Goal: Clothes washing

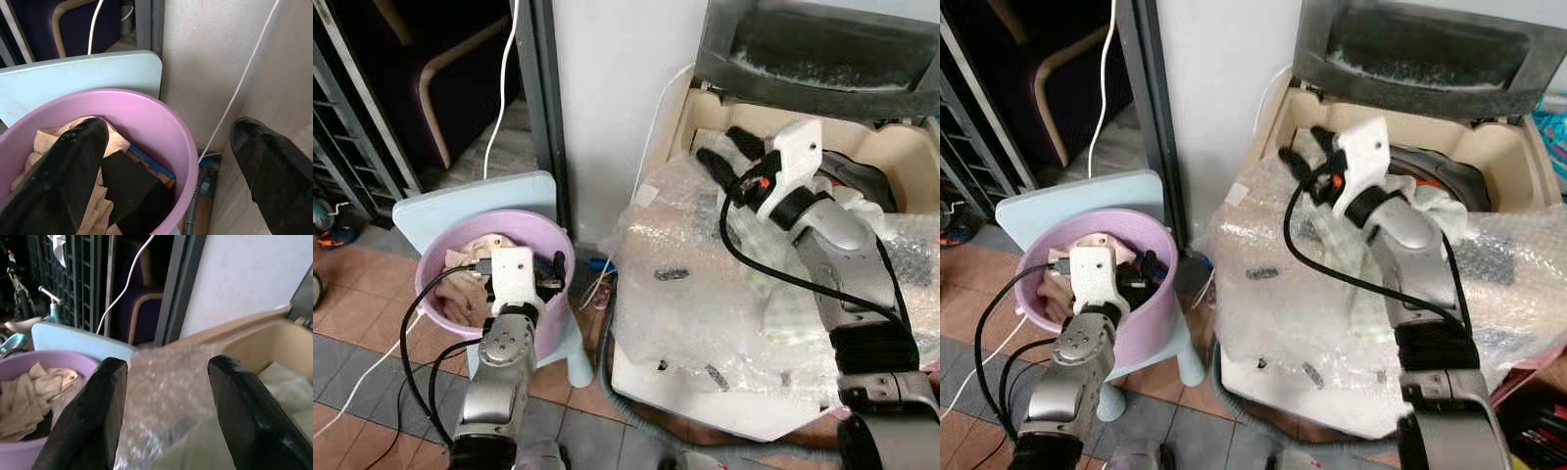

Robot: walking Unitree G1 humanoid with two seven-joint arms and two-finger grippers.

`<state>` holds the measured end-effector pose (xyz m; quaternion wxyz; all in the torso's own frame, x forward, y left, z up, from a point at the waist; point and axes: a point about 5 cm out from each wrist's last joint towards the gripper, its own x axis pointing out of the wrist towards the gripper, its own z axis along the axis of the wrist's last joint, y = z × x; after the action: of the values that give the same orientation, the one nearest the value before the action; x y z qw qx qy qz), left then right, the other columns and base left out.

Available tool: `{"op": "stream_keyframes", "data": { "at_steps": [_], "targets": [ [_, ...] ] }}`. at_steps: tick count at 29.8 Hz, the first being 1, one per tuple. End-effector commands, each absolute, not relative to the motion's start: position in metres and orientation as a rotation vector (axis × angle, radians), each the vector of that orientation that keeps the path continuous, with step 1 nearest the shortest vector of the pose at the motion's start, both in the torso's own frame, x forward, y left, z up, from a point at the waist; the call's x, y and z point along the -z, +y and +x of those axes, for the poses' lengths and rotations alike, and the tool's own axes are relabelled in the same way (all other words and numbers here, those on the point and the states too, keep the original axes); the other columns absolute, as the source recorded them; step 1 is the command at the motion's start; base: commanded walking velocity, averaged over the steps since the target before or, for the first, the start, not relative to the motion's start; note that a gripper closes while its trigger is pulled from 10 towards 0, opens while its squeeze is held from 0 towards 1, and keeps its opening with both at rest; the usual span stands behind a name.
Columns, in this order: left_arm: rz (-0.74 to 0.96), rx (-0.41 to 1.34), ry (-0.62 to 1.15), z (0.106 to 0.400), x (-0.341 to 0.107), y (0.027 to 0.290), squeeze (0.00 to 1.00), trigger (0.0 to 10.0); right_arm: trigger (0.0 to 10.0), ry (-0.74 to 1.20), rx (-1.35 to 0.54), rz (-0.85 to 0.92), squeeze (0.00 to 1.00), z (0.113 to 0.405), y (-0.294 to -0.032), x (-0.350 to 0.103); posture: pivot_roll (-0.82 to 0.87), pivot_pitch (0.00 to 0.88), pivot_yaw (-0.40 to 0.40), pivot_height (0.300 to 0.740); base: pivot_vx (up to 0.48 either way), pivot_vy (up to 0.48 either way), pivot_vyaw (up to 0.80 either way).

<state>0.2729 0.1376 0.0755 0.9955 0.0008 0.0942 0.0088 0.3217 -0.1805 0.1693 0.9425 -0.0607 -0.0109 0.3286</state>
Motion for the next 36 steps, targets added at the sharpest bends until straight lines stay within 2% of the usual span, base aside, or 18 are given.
{"op": "stream_keyframes", "data": {
  "at_steps": [1, 5, 7, 13, 17, 20, 24, 26, 29, 33, 35, 36],
  "targets": [
    [0.004, -0.008, 0.177, 0.275, -0.079, 0.133, 0.00, 10.0, 10.0, -0.020, -0.743, -0.136, 1.00, 0.314, -0.184, -0.177, -0.04, 0.000, -0.027, 0.740, 0.000, 0.000, 0.00],
    [0.004, -0.007, 0.178, 0.275, -0.079, 0.133, 0.00, 10.0, 10.0, 0.028, -0.729, -0.157, 1.00, 0.312, -0.194, -0.169, -0.04, 0.000, -0.027, 0.740, 0.000, 0.000, 0.00],
    [0.005, -0.010, 0.184, 0.274, -0.078, 0.134, 0.00, 10.0, 10.0, 0.093, -0.593, -0.152, 1.00, 0.316, -0.218, -0.160, -0.04, 0.000, -0.030, 0.740, 0.000, 0.000, 0.00],
    [0.010, -0.020, 0.189, 0.273, -0.077, 0.136, 0.00, 10.0, 10.0, 0.186, -0.382, -0.064, 1.00, 0.322, -0.251, -0.150, -0.03, 0.000, -0.033, 0.740, 0.000, 0.000, 0.00],
    [0.012, -0.021, 0.191, 0.273, -0.076, 0.136, 0.00, 10.0, 10.0, 0.167, -0.237, 0.001, 1.00, 0.330, -0.269, -0.154, -0.03, 0.000, -0.032, 0.740, 0.000, 0.000, 0.00],
    [0.025, -0.023, 0.191, 0.274, -0.076, 0.136, 0.00, 10.0, 10.0, 0.078, -0.064, 0.006, 1.00, 0.342, -0.284, -0.171, -0.03, 0.000, -0.033, 0.740, 0.000, 0.000, 0.00],
    [0.025, -0.025, 0.193, 0.274, -0.076, 0.136, 0.00, 10.0, 10.0, -0.052, 0.019, 0.042, 1.00, 0.350, -0.286, -0.196, -0.03, 0.000, -0.035, 0.740, 0.000, 0.000, 0.00],
    [0.029, -0.031, 0.195, 0.273, -0.075, 0.136, 0.00, 10.0, 10.0, -0.160, 0.026, 0.083, 1.00, 0.354, -0.281, -0.219, -0.03, 0.000, -0.036, 0.740, 0.000, 0.000, 0.00],
    [0.029, -0.035, 0.197, 0.273, -0.075, 0.137, 0.00, 10.0, 10.0, -0.222, 0.023, 0.094, 1.00, 0.357, -0.276, -0.234, -0.03, 0.000, -0.038, 0.740, 0.000, 0.000, 0.00],
    [0.030, -0.038, 0.198, 0.272, -0.075, 0.137, 0.00, 10.0, 10.0, -0.263, -0.006, 0.069, 1.00, 0.360, -0.267, -0.245, -0.03, 0.000, -0.040, 0.740, 0.000, 0.000, 0.00],
    [0.026, -0.038, 0.195, 0.273, -0.075, 0.136, 0.00, 10.0, 10.0, -0.283, -0.105, -0.030, 1.00, 0.355, -0.247, -0.247, -0.03, 0.000, -0.043, 0.740, 0.000, 0.000, 0.00],
    [0.026, -0.038, 0.194, 0.273, -0.075, 0.136, 0.00, 10.0, 10.0, -0.282, -0.113, -0.039, 1.00, 0.354, -0.246, -0.246, -0.03, 0.000, -0.043, 0.740, 0.000, 0.000, 0.00]
  ]
}}
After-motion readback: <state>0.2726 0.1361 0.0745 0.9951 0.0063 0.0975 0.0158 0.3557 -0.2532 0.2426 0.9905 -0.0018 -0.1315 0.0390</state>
